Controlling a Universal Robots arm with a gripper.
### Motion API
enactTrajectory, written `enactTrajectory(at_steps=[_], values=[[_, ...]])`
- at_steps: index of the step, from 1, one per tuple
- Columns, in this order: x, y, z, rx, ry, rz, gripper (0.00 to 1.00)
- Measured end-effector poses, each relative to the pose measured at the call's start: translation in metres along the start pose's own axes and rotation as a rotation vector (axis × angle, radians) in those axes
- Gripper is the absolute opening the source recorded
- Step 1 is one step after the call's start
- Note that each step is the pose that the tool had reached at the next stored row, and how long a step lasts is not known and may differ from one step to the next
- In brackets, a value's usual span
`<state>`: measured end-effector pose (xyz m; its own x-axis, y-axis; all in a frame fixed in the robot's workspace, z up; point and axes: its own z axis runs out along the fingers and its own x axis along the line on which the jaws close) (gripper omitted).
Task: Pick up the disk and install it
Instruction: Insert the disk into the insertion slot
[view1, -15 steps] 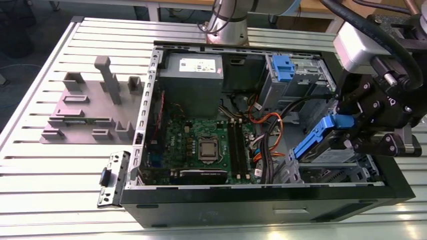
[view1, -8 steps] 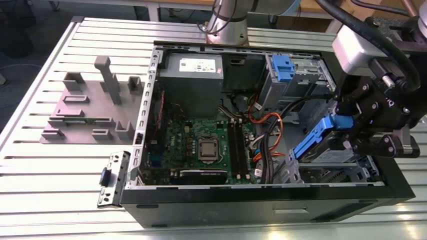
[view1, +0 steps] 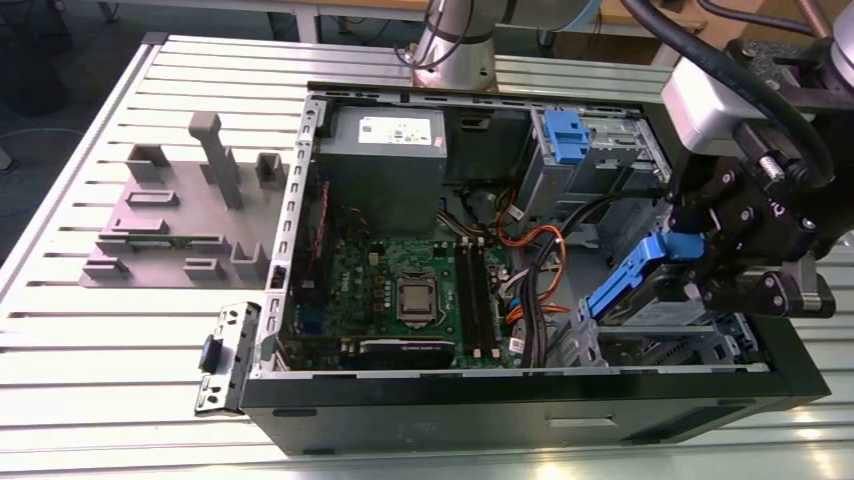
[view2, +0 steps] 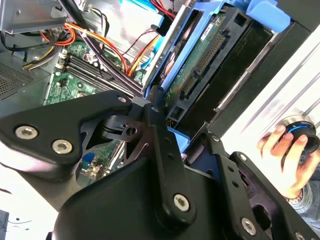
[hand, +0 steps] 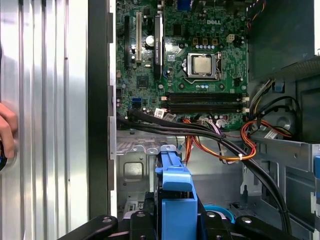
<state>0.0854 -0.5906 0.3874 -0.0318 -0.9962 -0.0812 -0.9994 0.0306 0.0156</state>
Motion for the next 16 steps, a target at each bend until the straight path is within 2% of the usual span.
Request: enactTrajectory(at_steps=[16], values=[[0.0004,-0.0001,0.0049,0.0000,0.0002,0.000,0.36]])
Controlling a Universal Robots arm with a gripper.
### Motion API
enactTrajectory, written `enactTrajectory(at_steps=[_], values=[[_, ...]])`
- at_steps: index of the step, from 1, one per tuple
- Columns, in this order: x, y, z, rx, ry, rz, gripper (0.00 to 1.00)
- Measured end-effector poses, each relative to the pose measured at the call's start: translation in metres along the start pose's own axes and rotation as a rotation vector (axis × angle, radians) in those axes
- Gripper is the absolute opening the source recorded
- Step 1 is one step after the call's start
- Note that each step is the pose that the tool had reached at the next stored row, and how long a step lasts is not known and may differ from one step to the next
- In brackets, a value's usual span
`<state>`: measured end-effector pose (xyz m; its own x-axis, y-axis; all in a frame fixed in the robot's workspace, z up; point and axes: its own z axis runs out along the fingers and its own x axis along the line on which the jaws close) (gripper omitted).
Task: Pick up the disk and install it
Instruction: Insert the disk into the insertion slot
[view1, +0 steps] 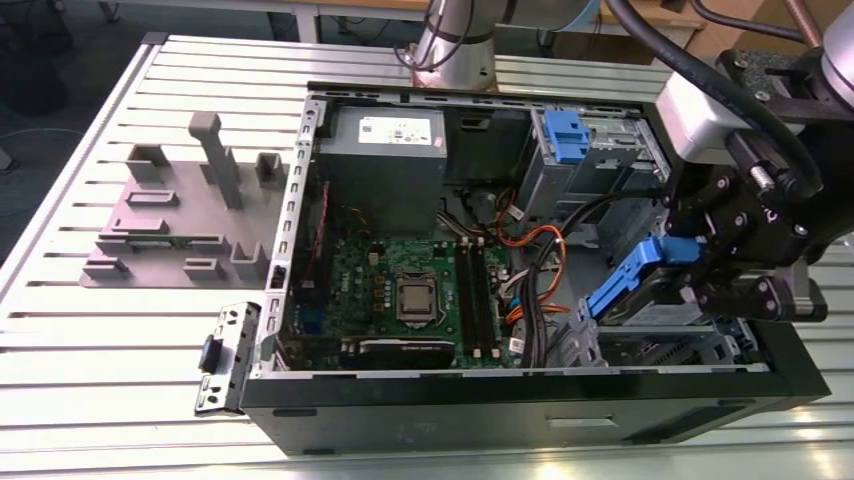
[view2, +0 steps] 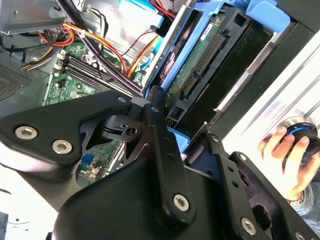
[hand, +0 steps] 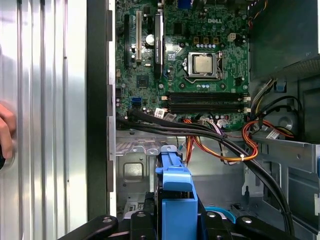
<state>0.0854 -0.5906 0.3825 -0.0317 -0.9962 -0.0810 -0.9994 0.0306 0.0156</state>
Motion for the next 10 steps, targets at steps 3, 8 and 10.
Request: enactTrajectory(at_steps=[3,8,10], values=[[0.0001,0.0000,0.0007,0.0000,0.0002,0.000,0.36],[0.0001,0.0000,0.0009,0.0000,0.0001,0.000,0.36],[0.0001,0.0000,0.0009,0.0000,0.0001,0.000,0.36]])
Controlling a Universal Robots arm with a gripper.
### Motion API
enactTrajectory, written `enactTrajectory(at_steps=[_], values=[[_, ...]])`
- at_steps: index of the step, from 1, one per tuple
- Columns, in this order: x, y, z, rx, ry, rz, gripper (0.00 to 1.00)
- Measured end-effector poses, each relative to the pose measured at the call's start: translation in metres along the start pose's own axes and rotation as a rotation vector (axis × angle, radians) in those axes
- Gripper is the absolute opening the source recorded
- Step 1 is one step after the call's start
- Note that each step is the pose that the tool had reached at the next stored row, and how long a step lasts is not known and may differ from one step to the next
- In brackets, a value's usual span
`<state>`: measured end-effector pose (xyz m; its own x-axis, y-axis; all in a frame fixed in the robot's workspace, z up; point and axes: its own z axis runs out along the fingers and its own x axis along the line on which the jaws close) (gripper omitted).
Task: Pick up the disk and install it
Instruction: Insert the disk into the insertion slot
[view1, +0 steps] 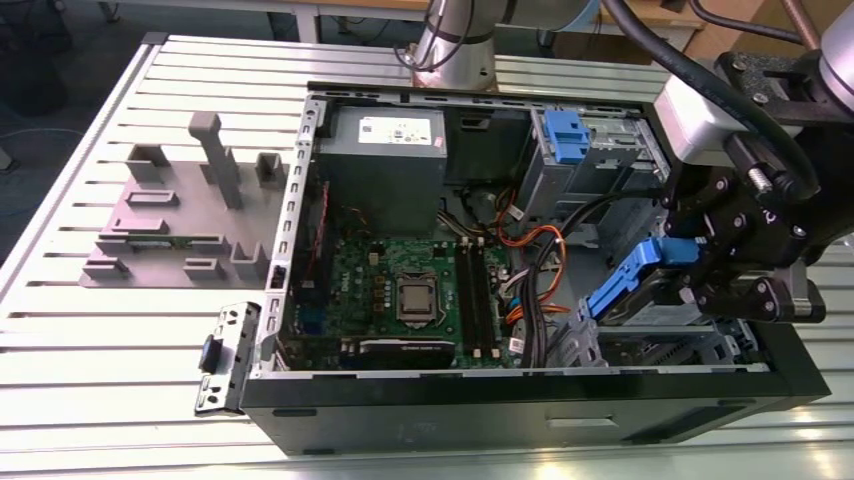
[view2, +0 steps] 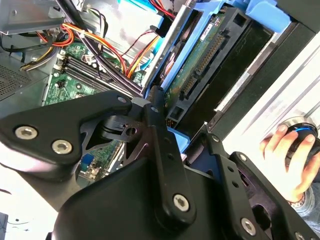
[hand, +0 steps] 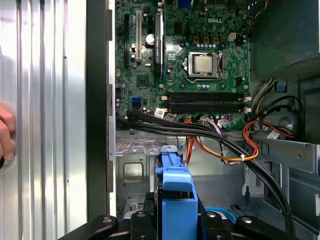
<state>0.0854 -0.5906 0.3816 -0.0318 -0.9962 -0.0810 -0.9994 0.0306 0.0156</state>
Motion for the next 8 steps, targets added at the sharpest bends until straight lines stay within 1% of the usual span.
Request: enactTrajectory(at_steps=[2,3,8], values=[[0.0000,0.0000,0.0000,0.0000,0.0002,0.000,0.38],[0.0000,0.0000,0.0000,0.0000,0.0001,0.000,0.44],[0.0000,0.0000,0.0001,0.0000,0.0000,0.000,0.44]])
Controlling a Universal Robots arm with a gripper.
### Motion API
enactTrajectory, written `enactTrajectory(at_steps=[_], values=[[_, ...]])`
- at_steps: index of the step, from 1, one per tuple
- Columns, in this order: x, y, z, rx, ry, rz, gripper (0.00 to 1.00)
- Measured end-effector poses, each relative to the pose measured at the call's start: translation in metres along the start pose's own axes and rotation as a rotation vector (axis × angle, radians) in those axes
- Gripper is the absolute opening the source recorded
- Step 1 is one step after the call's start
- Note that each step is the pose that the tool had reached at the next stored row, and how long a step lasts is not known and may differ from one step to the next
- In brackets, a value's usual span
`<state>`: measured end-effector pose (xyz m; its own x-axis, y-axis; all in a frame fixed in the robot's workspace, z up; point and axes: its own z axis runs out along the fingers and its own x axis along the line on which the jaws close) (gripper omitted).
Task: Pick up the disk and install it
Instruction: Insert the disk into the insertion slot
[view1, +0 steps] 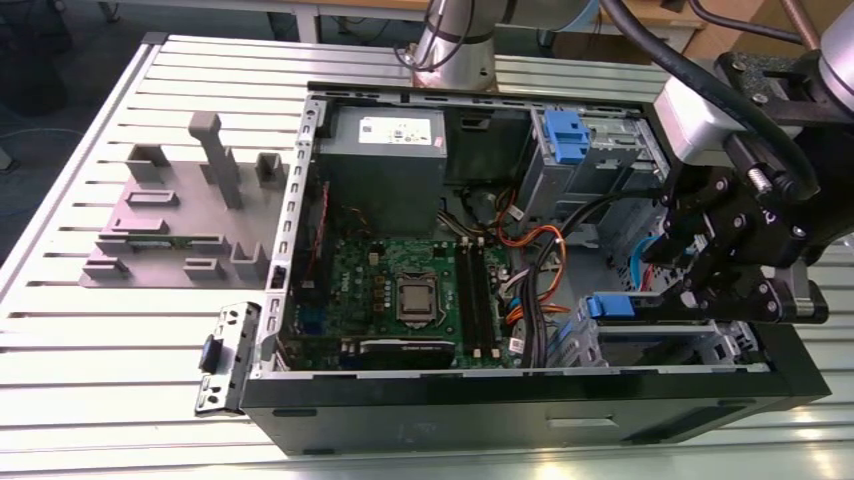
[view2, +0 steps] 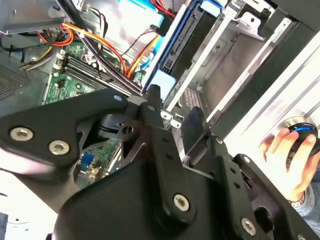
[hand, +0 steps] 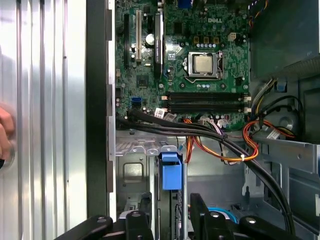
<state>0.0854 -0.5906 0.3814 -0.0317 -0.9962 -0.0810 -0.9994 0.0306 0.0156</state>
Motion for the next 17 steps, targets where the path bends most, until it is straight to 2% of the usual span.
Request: enactTrajectory(at_steps=[5,6,7,9,10,13,17], values=[[0.0000,0.0000,0.0001,0.0000,0.0001,0.000,0.42],[0.0000,0.0000,0.0001,0.0000,0.0001,0.000,0.36],[0.0000,0.0000,0.0001,0.0000,0.0001,0.000,0.36],[0.0000,0.0000,0.0001,0.0000,0.0001,0.000,0.24],[0.0000,0.0000,0.0002,0.0000,0.0001,0.000,0.24],[0.0000,0.0000,0.0002,0.0000,0.0000,0.000,0.13],[0.0000,0.0000,0.0003,0.0000,0.0001,0.000,0.10]])
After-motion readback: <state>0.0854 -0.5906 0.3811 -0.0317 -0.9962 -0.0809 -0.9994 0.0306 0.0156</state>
